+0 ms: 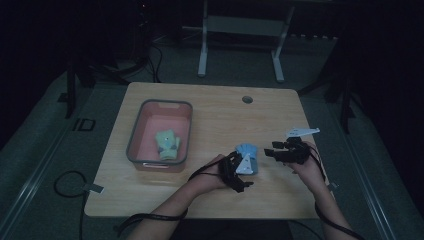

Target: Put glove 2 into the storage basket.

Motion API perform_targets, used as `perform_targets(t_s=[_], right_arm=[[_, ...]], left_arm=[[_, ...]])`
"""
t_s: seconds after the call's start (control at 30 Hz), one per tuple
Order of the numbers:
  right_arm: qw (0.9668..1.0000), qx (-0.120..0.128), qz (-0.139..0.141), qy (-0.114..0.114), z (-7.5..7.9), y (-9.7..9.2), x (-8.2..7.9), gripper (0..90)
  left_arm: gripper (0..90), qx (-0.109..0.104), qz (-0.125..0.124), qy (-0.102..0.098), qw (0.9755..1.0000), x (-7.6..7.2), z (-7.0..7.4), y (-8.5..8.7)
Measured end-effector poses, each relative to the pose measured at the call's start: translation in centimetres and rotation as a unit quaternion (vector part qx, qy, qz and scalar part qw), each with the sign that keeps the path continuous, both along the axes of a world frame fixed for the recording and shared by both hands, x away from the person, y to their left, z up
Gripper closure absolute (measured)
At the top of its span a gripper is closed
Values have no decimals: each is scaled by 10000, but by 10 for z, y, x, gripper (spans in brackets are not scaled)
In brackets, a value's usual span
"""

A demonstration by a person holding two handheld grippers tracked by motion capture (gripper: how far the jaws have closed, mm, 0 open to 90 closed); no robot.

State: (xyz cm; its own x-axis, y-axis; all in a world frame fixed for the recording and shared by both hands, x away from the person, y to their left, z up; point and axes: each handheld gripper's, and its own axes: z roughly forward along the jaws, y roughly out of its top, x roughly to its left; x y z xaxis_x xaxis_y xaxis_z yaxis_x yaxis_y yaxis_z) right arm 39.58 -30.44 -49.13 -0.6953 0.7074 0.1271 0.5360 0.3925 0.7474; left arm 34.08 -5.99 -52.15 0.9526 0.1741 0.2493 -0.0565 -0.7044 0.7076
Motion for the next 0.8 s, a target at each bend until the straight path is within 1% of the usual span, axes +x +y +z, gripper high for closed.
perform_targets(t_s=[0.03,0.1,0.13,0.17,0.2,0.23,0.27,0.33,0.37,0.4,0.43,0.47,0.5,0.53,0.57,0.6,0.63,0.67,0.7,0.73,0.8], right_arm=[[10000,-31,2,54,-1,2,1,456],[9999,-89,3,85,-2,5,4,458],[9999,-58,-2,140,-3,7,6,459],[9999,-58,-2,140,-3,7,6,459],[9998,-57,-28,185,-6,11,8,459],[9998,-57,-28,185,-6,11,8,459],[9997,-41,-28,227,-8,13,10,459],[9995,-20,-67,293,-10,17,14,459],[9995,-20,-67,293,-10,17,14,459],[9995,-12,-89,307,-11,18,15,459],[9989,-9,-177,437,-14,24,20,459],[9989,-9,-177,437,-14,24,20,459],[9984,1,-212,522,-17,29,24,458],[9980,-7,-224,590,-20,32,26,458],[9980,-7,-224,590,-20,32,26,458],[9976,-23,-249,640,-22,34,27,456],[9964,-28,-345,771,-27,38,29,442],[9964,-28,-345,771,-27,38,29,442],[9952,-86,-486,841,-33,40,29,431],[9952,-86,-486,841,-33,40,29,431],[9938,-92,-559,961,-38,42,30,413]], left_arm=[[234,78,-56,29,9999,4,-2,-5],[234,101,-49,29,9999,6,-3,-7],[234,228,-61,61,9997,10,-6,-11],[234,228,-61,61,9997,10,-6,-11],[236,362,-31,103,9993,14,-12,-15],[243,362,-31,103,9993,14,-12,-15],[275,491,17,91,9987,17,-18,-17],[323,515,33,79,9986,18,-21,-17],[337,515,33,79,9986,18,-21,-17],[337,570,90,42,9983,20,-23,-18],[404,577,138,-24,9982,22,-23,-20],[462,577,138,-24,9982,22,-23,-20],[519,599,193,-54,9980,22,-23,-20],[556,643,185,-90,9977,23,-23,-21],[556,636,160,-77,9978,25,-23,-21],[609,610,154,-56,9980,26,-24,-20],[671,602,128,-60,9981,27,-23,-18],[693,602,128,-60,9981,27,-23,-18],[705,570,124,-24,9983,28,-23,-17],[713,570,124,-24,9983,28,-23,-17],[719,556,83,-1,9984,28,-24,-16]])
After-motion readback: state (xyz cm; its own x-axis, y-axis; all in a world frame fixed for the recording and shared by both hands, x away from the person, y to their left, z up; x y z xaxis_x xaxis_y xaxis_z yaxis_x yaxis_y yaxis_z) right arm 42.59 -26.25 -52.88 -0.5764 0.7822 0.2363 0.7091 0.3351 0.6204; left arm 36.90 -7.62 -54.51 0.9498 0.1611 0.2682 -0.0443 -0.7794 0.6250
